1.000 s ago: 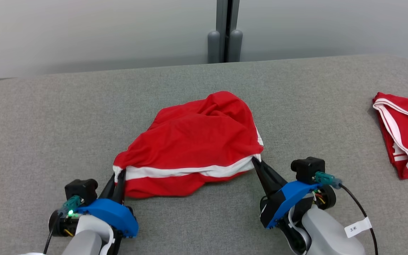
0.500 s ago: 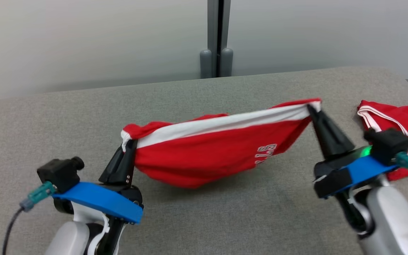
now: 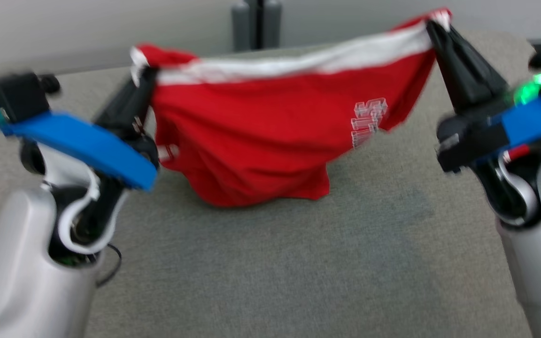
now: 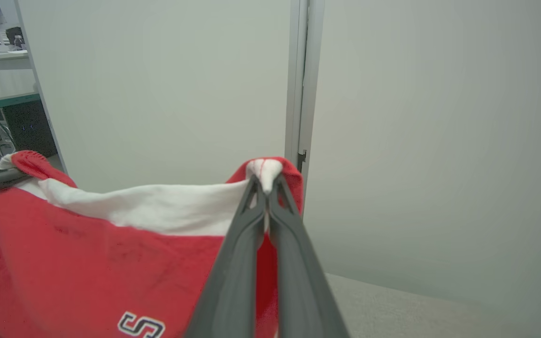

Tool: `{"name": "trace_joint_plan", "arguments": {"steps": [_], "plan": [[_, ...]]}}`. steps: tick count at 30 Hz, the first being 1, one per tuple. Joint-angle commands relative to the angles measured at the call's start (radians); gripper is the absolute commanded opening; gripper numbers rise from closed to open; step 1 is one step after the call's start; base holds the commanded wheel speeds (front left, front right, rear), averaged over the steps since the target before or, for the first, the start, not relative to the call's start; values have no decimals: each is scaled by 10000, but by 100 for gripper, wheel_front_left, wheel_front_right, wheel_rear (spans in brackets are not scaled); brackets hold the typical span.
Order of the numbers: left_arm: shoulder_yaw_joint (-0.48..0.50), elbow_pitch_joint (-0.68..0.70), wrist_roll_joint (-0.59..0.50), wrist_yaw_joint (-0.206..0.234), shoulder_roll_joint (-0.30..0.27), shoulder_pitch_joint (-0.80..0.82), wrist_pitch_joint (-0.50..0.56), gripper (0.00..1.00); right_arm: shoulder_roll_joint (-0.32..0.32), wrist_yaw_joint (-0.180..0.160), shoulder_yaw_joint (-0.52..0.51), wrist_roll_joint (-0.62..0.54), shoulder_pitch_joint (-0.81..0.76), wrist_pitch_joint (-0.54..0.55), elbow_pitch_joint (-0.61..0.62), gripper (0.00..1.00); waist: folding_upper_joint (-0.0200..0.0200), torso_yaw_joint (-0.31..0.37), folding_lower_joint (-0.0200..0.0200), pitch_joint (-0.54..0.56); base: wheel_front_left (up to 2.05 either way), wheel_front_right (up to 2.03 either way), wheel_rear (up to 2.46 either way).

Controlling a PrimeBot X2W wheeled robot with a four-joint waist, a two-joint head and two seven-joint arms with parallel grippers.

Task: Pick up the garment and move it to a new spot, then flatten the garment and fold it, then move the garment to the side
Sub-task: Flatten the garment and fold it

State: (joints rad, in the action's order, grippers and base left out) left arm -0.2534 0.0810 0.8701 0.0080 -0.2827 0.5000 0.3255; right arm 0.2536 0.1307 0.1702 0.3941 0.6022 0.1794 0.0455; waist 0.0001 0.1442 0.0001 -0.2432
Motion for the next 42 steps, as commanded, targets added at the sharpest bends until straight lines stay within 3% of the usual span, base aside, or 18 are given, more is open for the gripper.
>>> {"name": "trace_joint_plan", "arguments": {"steps": [1, 5, 9, 16, 22, 30, 33, 39, 42], "plan": [[98, -110, -43, 47, -49, 263, -6, 0, -127, 1, 56, 187, 405, -107, -136, 0, -1, -60, -1, -183, 0, 0, 0], [473, -1297, -435, 176, -134, 2246, -311, 0, -221, 1, 562, 608, 2830, -702, -2190, 0, -1, 163, -1, -883, 0, 0, 0], [728, -2551, -780, 121, 52, 4068, -1076, 0, -474, 0, 449, 990, 4904, -2053, -3849, 0, -1, 134, -1, -1284, 0, 0, 0], [964, -3997, -1072, -432, 241, 5615, -2601, 0, -443, -8, 567, 867, 6547, -4032, -5636, 0, -1, 175, -1, -1346, 0, 0, 0], [487, -4842, -1073, -1183, 424, 4215, -3932, 0, -224, -5, 1937, 1176, 5307, -4260, -6436, 0, -1, 191, -1, -1303, 0, 0, 0], [-849, -6173, -1382, -1397, 519, 643, -5527, 0, 536, -1, 4190, 2488, 2510, -3365, -6997, 0, -1, -16, -1, -866, 0, 0, 0], [-1486, -6224, -1119, -1413, 586, -657, -5627, 0, 832, -2, 4274, 2676, 1672, -3174, -7117, 0, -1, -93, -1, -528, 0, 0, 0], [-2614, -5475, -613, -1376, -99, -2671, -5331, 0, 1385, -10, 4116, 2445, -33, -1873, -6971, 0, -1, -351, -1, 347, 0, 0, 0], [-3206, -4513, -377, -1374, -733, -3471, -4757, 0, 1598, -8, 3887, 2222, -1027, -800, -6239, 0, -1, -475, -1, 711, 0, 0, 0]]}}
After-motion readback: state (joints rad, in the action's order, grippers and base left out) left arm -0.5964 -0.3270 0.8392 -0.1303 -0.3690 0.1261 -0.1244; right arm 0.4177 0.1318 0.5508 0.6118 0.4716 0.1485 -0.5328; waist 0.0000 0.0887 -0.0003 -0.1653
